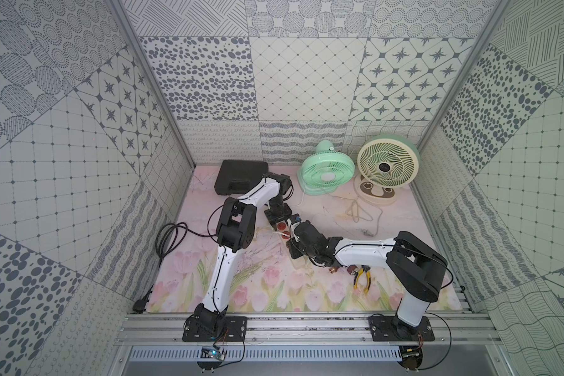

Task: Unplug the desk fan from the power strip
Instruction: Remove the plug from the socket.

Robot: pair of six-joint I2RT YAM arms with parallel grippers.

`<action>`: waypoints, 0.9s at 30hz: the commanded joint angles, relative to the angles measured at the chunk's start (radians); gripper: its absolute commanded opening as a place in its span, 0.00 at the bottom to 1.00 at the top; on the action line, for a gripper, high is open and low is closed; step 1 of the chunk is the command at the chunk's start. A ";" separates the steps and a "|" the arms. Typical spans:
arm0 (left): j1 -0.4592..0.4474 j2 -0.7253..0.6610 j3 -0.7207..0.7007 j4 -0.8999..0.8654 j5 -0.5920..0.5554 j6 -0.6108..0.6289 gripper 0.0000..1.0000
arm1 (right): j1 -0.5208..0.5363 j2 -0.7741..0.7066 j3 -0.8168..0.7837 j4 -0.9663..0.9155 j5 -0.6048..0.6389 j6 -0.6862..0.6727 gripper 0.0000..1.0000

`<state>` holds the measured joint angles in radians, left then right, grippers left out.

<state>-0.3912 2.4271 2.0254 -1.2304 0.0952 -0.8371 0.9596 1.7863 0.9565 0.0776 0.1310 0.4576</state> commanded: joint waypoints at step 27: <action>-0.004 0.080 -0.057 -0.103 -0.233 -0.013 0.00 | 0.133 0.061 0.118 -0.130 0.275 -0.168 0.00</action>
<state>-0.3912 2.4271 2.0254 -1.2304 0.0952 -0.8364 1.0836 1.8278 1.0531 -0.0521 0.4004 0.3027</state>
